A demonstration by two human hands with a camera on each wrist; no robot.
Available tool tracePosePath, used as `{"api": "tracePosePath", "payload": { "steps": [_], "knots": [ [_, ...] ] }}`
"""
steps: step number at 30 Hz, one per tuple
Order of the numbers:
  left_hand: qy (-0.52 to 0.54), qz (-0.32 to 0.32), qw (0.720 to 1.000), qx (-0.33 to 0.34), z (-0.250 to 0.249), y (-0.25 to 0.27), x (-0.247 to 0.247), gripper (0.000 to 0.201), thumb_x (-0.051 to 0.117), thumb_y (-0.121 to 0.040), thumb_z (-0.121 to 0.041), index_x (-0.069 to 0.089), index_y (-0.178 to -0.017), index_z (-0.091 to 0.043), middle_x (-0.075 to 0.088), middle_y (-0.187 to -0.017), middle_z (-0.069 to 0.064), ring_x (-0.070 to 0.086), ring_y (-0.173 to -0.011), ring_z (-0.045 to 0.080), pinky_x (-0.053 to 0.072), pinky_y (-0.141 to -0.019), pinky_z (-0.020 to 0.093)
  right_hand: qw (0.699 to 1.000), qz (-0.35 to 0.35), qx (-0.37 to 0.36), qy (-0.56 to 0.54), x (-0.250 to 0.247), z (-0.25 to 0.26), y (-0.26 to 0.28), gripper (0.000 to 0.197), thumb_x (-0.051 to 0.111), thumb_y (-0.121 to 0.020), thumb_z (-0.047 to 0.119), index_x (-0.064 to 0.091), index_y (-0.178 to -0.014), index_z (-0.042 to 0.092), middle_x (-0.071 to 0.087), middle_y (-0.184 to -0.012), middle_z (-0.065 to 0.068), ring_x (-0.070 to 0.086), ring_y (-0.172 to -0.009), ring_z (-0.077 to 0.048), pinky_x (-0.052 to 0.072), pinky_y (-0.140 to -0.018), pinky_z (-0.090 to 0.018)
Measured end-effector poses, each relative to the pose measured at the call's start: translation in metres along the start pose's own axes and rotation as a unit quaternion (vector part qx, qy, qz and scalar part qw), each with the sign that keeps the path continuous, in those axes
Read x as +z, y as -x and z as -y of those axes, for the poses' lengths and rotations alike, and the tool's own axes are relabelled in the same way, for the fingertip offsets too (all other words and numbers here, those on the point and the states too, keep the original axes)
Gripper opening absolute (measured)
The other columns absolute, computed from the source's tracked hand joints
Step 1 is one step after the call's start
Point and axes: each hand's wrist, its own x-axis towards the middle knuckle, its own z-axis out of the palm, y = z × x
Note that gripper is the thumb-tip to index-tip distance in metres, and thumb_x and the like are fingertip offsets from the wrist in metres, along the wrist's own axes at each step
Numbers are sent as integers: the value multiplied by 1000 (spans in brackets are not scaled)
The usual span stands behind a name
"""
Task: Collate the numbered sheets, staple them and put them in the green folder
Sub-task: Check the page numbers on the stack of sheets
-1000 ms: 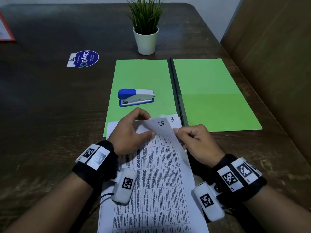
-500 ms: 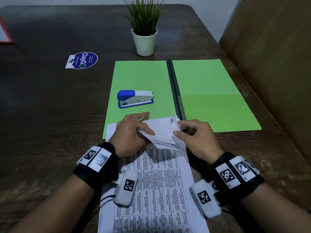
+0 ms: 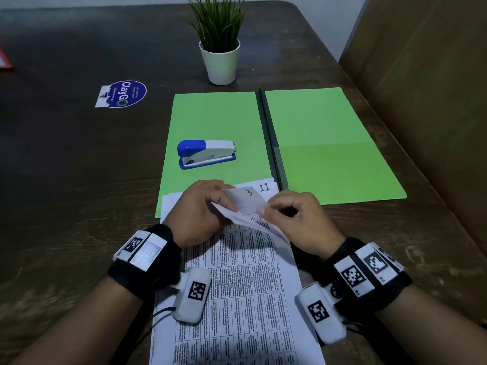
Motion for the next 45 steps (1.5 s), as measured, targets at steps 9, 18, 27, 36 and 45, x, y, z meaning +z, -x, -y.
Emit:
{"api": "tracePosePath", "payload": {
  "steps": [9, 18, 27, 36, 45],
  "knots": [
    [17, 40, 999, -5, 2, 2, -4, 27, 85, -64, -6, 75, -72, -30, 61, -127, -11, 57, -121, 16, 43, -107, 39, 993, -72, 46, 82, -5, -6, -4, 40, 73, -85, 34, 67, -104, -1, 67, -90, -17, 62, -82, -31, 52, -85, -44],
    [17, 18, 1000, -13, 8, 1, -2, 30, 91, -65, -7, 77, -71, -33, 74, -88, -19, 53, -126, 9, 44, -103, 38, 996, -85, 32, 5, -2, -8, 1, 53, 81, -78, 31, 63, -129, 28, 64, -90, 10, 53, -67, -8, 50, -68, -22],
    [11, 13, 1000, 6, 11, -1, -3, 18, 84, -57, -28, 74, -70, -37, 72, -84, -24, 57, -121, 8, 46, -99, 33, 993, -101, 47, -37, 0, -10, -6, 34, 71, -90, 27, 69, -122, 19, 67, -90, 9, 58, -73, -6, 45, -74, -24],
    [13, 19, 1000, -2, 14, -1, -3, 36, 91, -62, -10, 75, -76, -39, 72, -86, -27, 54, -125, 7, 44, -103, 38, 995, -96, 28, 2, -3, -11, -2, 40, 74, -87, 23, 67, -126, 19, 72, -98, 4, 64, -81, -15, 54, -80, -23],
    [7, 11, 1000, 3, 11, 0, -4, 38, 92, -60, -7, 75, -70, -39, 73, -85, -17, 58, -118, 6, 46, -97, 30, 997, -78, 23, 7, -2, -14, -5, 51, 74, -87, 23, 58, -135, 26, 64, -93, 12, 52, -66, -10, 47, -67, -22]
  ]
}}
